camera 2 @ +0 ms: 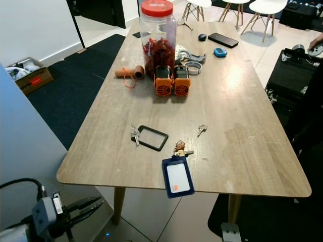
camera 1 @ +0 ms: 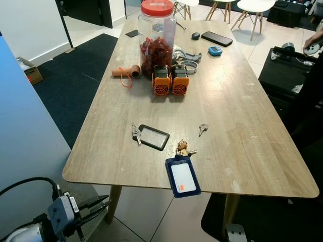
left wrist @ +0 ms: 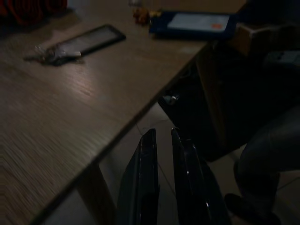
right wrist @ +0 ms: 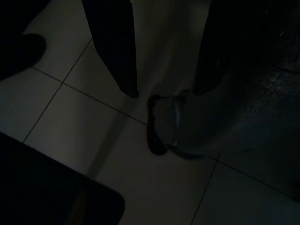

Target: Hang keys on a hook

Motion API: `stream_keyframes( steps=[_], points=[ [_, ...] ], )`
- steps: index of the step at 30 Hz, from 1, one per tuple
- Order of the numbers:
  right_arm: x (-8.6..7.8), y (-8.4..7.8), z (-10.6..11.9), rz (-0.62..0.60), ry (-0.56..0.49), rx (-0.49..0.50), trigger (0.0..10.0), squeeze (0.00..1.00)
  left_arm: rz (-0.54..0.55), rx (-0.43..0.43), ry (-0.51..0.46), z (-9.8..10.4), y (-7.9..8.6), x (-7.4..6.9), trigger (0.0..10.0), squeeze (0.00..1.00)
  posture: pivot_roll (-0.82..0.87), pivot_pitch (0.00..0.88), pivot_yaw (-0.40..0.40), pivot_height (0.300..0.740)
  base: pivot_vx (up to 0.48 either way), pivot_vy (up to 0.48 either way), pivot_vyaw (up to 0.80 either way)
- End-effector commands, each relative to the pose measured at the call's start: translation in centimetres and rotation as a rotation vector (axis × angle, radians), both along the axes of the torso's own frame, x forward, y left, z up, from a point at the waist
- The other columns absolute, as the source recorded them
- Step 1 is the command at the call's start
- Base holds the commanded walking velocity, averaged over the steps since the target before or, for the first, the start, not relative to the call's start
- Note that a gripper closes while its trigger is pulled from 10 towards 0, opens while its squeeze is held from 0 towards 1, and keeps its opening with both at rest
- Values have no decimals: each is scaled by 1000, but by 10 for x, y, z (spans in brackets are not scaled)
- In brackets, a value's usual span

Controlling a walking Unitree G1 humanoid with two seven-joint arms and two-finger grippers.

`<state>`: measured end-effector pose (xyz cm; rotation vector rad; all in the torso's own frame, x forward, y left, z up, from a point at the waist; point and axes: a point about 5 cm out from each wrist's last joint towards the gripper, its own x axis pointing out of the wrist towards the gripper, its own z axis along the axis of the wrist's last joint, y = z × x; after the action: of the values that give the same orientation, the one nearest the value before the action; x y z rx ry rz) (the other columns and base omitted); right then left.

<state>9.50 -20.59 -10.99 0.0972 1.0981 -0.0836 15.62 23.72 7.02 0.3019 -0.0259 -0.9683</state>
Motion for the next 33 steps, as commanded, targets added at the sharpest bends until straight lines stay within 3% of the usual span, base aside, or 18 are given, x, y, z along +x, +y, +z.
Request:
stream_keyframes(
  steps=[1, 5, 8, 10, 15, 19, 20, 22, 25, 29, 33],
  points=[
    [-7, 2, -2, 2, 20, 13, 10000, 0, -6, 2, -17, 10, 4, 4, 10000, 0, 68, 46, 0, 740, 0, 0, 0],
    [-9, 1, -2, 1, 23, 13, 10000, 0, 72, -78, -96, 31, -10, 31, 10000, 0, 70, 47, 2, 740, 0, 0, 0],
    [-9, 1, -2, -2, 22, 15, 10000, 0, 157, -160, -99, 42, -22, 50, 10000, 0, 69, 50, 8, 740, 0, 0, 0],
    [-9, 1, -2, -3, 21, 15, 10000, 0, 174, -179, -94, 44, -24, 53, 10000, 0, 69, 50, 8, 740, 0, 0, 0],
    [-7, 3, -2, -20, 12, 20, 10000, 0, 230, -319, 4, 45, -49, 68, 10000, 0, 60, 54, 17, 740, 0, 0, 0],
    [-6, 4, -2, -20, 13, 20, 10000, 0, 262, -368, 14, 48, -68, 80, 10000, 0, 65, 55, 11, 740, 0, 0, 0],
    [-6, 4, -2, -20, 13, 20, 10000, 0, 262, -368, 14, 48, -68, 80, 10000, 0, 65, 55, 11, 740, 0, 0, 0],
    [-5, 4, -2, -19, 15, 20, 10000, 0, 331, -368, -16, 50, -91, 99, 10000, 0, 69, 56, 8, 740, 0, 0, 0],
    [-5, 5, -2, -18, 15, 21, 10000, 0, 369, -375, -9, 47, -98, 105, 10000, 0, 63, 54, 9, 740, 0, 0, 0],
    [-3, 7, -2, -27, 9, 24, 10000, 0, 488, -278, 36, 30, -112, 122, 10000, 0, 50, 55, 16, 740, 0, 0, 0],
    [-2, 7, -2, -34, 5, 23, 10000, 0, 523, -236, 73, 22, -123, 127, 10000, 0, 46, 54, 17, 740, 0, 0, 0]
  ],
)
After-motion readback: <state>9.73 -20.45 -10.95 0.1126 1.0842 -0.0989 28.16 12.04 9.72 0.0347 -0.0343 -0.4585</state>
